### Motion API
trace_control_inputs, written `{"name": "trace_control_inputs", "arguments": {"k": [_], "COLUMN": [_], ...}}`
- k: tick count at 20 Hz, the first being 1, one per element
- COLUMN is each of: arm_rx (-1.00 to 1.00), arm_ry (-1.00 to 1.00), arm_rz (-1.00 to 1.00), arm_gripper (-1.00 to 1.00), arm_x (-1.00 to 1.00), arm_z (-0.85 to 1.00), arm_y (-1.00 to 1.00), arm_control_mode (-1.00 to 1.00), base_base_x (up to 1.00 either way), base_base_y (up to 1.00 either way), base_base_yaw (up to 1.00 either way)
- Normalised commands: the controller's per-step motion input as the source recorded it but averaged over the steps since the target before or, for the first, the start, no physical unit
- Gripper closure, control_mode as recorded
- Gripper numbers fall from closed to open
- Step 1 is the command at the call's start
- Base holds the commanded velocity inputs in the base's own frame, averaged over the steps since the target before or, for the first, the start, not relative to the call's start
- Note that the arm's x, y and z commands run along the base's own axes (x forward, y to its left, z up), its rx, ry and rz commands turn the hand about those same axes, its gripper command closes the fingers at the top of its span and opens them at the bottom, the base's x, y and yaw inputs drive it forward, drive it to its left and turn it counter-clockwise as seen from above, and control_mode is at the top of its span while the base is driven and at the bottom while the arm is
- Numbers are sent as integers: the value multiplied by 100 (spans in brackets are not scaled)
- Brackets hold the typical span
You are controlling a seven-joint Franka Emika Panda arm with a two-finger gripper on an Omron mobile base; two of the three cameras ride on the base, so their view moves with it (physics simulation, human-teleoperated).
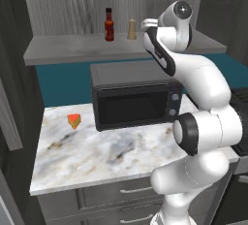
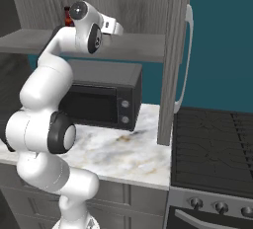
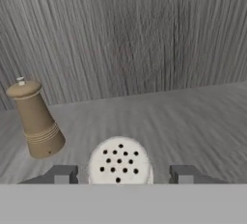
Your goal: There are various items on the counter. Only move the condiments/shakers into the cabinet.
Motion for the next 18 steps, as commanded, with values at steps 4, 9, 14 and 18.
{"name": "trace_control_inputs", "arguments": {"k": [4, 9, 14, 18], "arm_rx": [0, 0, 0, 0], "arm_ry": [0, 0, -1, -4], "arm_rz": [0, 0, 0, 0], "arm_gripper": [-100, -100, -100, -100], "arm_x": [0, 0, -8, -74], "arm_z": [0, 0, 3, 16], "arm_y": [0, 0, 0, 0], "arm_control_mode": [-100, -100, -100, -100], "base_base_x": [0, 0, 0, 0], "base_base_y": [0, 0, 0, 0], "base_base_yaw": [0, 0, 0, 0]}}
